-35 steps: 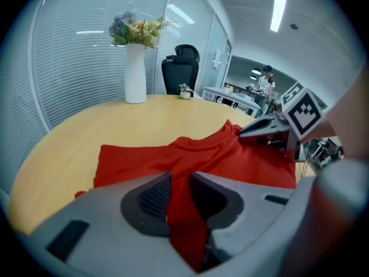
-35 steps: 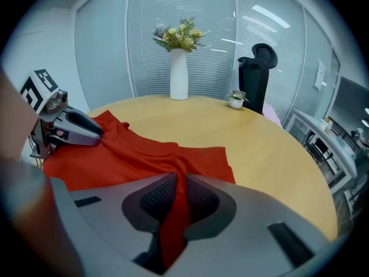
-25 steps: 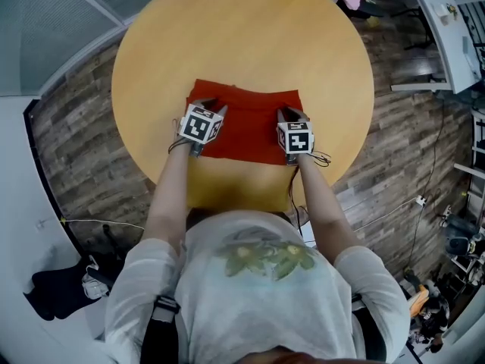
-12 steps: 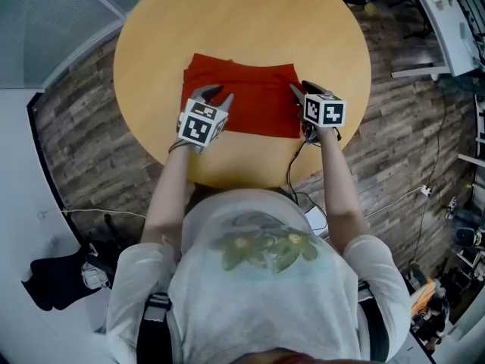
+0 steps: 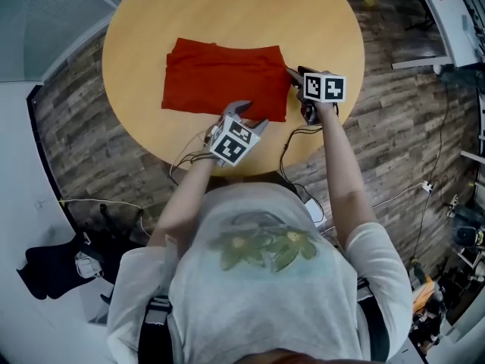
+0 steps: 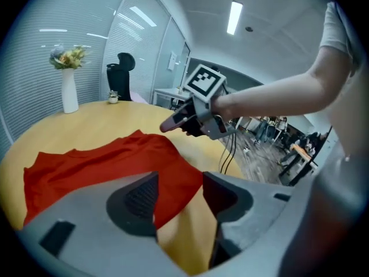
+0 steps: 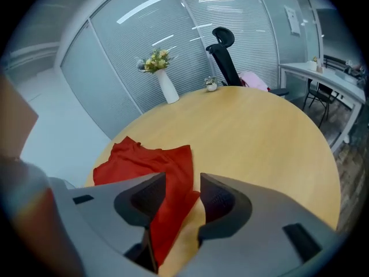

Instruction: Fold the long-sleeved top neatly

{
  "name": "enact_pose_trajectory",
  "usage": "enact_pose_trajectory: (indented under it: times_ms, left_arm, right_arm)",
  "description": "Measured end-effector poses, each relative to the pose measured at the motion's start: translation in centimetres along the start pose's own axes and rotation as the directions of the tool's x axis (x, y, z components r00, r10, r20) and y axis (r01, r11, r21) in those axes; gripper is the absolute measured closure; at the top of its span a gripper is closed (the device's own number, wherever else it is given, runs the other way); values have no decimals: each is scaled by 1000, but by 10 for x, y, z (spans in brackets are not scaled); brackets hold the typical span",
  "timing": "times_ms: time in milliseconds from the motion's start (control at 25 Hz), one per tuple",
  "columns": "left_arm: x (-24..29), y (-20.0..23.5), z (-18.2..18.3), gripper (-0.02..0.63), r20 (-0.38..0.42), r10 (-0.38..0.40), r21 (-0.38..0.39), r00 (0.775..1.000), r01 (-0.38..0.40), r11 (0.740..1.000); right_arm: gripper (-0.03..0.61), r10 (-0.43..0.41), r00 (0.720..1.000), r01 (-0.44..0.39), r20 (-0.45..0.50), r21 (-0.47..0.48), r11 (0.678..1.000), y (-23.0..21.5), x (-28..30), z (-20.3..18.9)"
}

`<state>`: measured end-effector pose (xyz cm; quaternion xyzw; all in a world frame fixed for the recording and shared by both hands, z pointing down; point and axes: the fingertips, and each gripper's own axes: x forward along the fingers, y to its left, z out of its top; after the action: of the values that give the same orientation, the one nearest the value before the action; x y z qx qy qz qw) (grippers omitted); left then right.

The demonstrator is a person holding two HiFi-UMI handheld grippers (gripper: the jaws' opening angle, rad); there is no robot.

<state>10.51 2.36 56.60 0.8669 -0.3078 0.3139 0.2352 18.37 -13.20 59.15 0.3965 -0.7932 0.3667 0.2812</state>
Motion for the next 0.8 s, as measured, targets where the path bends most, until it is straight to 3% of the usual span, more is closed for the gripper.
enact_pose_trajectory:
  times_ms: [160,280,400,640,800]
  left_arm:
    - [36,-40,0,388,-38,2,95,999,2,995]
    - [63,-59,-3,388,-81,11,117,997,-1,993]
    - [89,-64,-12,388,-139,70,129,988,-52,990]
    - [105,-46,-23,397,-159,196,44,968,-191,981]
    - [102,-36,-24,481,-165,209,-3,964,-213,977]
  right_arm:
    - [365,68,997,-67,-37,33,997,-3,9,-3]
    - [359,117,991,-111,-65,88,990,-8,16,-6]
    - [359,124,987,-114,-100,103,988,-15,22,-13]
    - [359,129,984,-113,-121,136,984,-20,33,-20]
    - [359,118,985,-101,-125,130,986,-24,35,-21]
